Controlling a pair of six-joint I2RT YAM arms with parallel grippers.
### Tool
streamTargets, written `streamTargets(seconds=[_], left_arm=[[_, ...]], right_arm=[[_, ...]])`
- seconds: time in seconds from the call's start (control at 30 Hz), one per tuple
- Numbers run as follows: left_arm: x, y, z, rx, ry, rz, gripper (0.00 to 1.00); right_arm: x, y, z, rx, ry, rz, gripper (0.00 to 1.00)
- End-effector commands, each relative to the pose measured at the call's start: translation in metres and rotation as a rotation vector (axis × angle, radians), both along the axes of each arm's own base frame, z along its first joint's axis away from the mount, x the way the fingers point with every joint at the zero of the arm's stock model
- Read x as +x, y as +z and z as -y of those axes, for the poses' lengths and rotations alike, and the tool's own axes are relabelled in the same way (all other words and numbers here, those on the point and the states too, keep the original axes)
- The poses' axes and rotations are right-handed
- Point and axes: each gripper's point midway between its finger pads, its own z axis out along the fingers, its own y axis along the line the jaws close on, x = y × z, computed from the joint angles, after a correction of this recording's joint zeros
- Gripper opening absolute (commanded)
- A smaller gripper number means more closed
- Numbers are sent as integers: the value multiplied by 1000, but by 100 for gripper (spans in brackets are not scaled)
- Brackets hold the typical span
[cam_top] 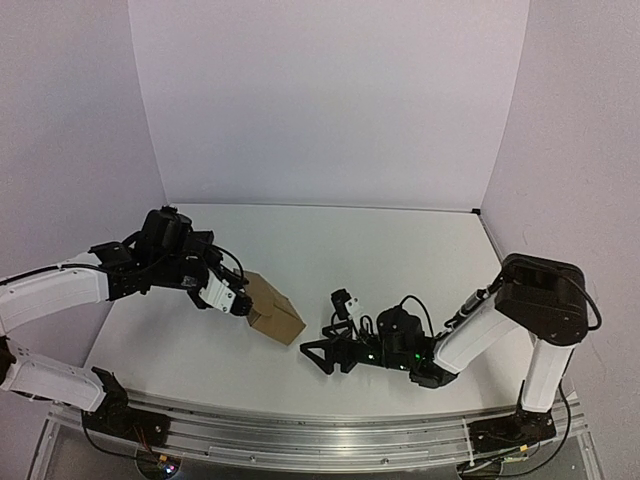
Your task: Fold the paper box
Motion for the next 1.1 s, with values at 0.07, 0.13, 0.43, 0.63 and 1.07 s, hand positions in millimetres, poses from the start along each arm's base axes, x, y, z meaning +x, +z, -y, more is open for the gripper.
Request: streamTargets(seconds=[0.07, 0.13, 0.43, 0.63, 1.07], left_arm=[[-39, -12, -14, 216, -260, -28, 0], [-45, -14, -12, 215, -293, -54, 0], [-38, -19, 13, 101, -300, -57, 0], [-46, -17, 21, 62, -373, -23, 9], [-45, 20, 31, -105, -271, -82, 75]], right_arm=[[4, 60, -4, 131, -8, 67, 87], [8, 73, -6, 144, -18, 104, 87], [19, 92, -29, 182, -45, 99, 85], [19, 83, -35, 178, -53, 75, 85], [21, 74, -4, 42, -181, -37, 80]])
